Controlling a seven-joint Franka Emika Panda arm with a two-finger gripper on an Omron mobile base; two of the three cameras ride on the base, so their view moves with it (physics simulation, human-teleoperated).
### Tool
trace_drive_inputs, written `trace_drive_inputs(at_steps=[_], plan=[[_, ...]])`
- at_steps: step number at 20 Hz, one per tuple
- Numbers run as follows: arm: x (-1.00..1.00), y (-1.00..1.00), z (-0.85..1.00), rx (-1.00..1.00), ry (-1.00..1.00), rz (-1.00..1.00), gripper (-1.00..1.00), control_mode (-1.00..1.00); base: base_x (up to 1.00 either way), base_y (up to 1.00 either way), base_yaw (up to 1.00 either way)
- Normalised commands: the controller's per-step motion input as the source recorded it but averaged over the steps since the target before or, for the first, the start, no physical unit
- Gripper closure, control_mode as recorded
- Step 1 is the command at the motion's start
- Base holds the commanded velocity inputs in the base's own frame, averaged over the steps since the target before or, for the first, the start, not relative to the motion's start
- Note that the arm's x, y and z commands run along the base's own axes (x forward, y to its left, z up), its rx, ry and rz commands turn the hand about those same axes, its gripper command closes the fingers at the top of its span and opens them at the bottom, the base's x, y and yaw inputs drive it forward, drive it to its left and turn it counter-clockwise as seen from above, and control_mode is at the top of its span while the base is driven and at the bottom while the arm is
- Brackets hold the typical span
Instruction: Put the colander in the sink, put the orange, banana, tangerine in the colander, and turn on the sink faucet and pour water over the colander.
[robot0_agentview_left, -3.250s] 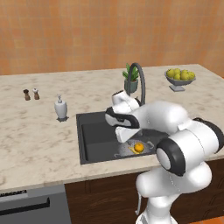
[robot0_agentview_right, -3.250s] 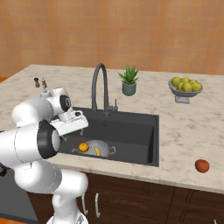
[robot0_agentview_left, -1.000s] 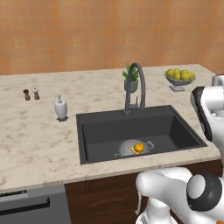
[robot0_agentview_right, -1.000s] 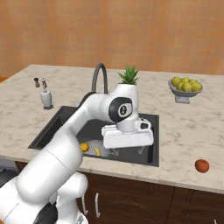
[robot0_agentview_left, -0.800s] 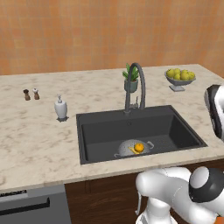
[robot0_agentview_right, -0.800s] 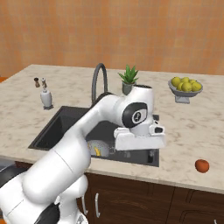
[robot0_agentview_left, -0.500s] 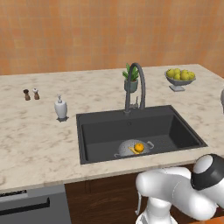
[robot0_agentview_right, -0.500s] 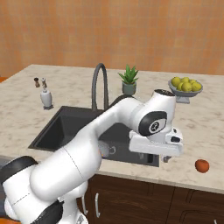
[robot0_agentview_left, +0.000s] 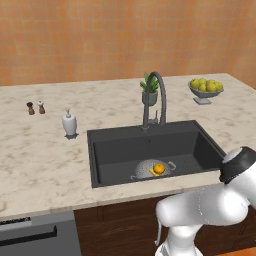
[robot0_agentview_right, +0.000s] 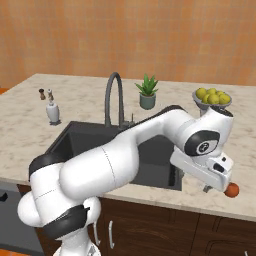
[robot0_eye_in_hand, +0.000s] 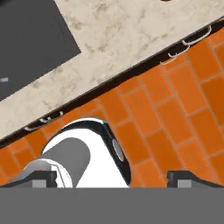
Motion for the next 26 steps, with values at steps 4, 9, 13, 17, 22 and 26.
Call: trace_drive_inputs(at_steps=[4, 9, 13, 17, 22, 26], plan=[[0.04, -0.42, -0.26, 0.0, -0.16, -0.43, -1.0, -1.0, 0.0, 0.0, 0.0], [0.12, -0.36, -0.3, 0.0, -0.1, -0.34, -1.0, -1.0, 0.0, 0.0, 0.0], [0.26, -0.18, -0.27, -0.01, 0.0, -0.29, -1.0, -1.0, 0.0, 0.0, 0.0], [0.28, -0.11, -0.29, -0.03, 0.0, -0.25, -1.0, -1.0, 0.0, 0.0, 0.0], [0.23, -0.1, -0.28, -0.02, 0.0, -0.12, -1.0, -1.0, 0.0, 0.0, 0.0], [0.19, -0.06, -0.29, -0.05, 0.0, -0.01, -1.0, -1.0, 0.0, 0.0, 0.0]])
